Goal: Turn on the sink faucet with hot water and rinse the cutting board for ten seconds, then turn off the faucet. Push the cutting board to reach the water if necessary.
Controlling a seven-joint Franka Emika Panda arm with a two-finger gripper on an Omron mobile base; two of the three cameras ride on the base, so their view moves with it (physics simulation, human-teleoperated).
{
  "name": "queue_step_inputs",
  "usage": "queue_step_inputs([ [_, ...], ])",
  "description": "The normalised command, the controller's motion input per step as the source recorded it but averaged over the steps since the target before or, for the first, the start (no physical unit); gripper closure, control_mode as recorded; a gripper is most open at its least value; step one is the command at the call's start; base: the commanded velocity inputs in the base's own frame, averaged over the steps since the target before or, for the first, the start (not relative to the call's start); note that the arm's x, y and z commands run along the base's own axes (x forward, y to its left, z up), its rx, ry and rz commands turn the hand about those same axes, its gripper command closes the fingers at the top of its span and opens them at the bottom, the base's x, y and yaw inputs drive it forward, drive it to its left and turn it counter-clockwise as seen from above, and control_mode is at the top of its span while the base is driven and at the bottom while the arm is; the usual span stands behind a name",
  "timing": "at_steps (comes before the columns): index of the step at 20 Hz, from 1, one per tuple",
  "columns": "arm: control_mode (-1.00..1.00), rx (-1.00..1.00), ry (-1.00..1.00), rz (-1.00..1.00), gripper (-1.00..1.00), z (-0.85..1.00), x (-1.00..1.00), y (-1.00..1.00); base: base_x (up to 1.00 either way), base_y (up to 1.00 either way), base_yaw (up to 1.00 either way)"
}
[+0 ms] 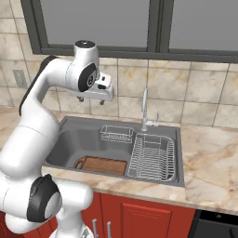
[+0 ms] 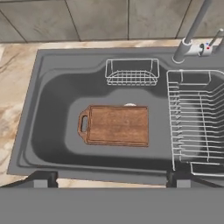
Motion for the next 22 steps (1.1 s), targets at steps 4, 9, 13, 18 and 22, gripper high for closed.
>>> queue_step_inputs([
  [4,-1.00,0.00,0.00,0.00,-1.00,0.20,0.28,-0.31,0.00,0.00,0.00],
  [9,-1.00,0.00,0.00,0.00,-1.00,0.15,0.15,-0.42,0.00,0.00,0.00],
  [13,-1.00,-0.01,0.00,0.00,-1.00,0.01,0.14,-0.43,0.00,0.00,0.00],
  [18,-1.00,-0.05,0.00,0.00,-1.00,0.00,0.02,-0.32,0.00,0.00,0.00],
  [22,-1.00,-0.07,-0.06,0.00,-1.00,0.00,0.00,-0.24,0.00,0.00,0.00],
])
